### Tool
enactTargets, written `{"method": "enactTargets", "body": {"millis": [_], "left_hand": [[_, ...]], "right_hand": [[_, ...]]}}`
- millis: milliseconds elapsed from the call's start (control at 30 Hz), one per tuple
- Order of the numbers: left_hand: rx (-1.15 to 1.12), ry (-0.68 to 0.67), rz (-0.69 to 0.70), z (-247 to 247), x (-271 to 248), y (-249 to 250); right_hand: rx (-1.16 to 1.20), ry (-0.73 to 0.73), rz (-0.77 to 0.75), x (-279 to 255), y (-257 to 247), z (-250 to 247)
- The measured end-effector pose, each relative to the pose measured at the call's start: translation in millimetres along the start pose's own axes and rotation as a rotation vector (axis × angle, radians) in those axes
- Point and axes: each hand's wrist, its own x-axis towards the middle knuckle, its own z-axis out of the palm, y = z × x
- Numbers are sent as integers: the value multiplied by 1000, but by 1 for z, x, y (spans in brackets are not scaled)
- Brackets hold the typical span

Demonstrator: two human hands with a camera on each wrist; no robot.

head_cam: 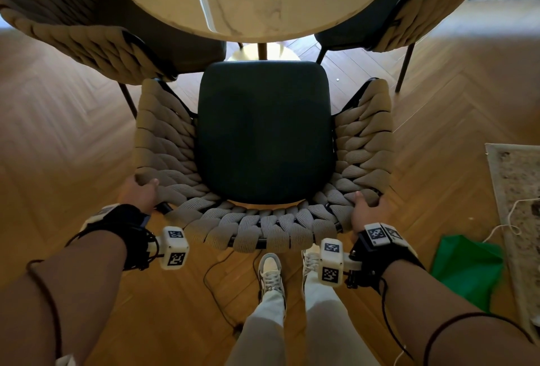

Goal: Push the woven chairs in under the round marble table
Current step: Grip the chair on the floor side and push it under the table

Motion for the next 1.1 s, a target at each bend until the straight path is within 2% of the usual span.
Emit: {"method": "enactTargets", "body": {"millis": [100,233,333,500,666,1100], "left_hand": [[-60,-11,-3,0,3,-1],[-81,-24,-32,1,33,-20],[-84,4,-30,-1,22,-13],[-84,-26,-9,-2,18,-15],[-74,-3,12,0,-5,-3],[42,18,26,-3,-15,-3]], "right_hand": [[-3,-6,-6,0,1,0],[8,-23,-5,-1,2,0],[10,-21,6,-3,3,-2],[-8,-27,38,-10,8,-5],[-36,-70,8,-11,7,-10],[49,-95,-10,-14,4,-14]]}}
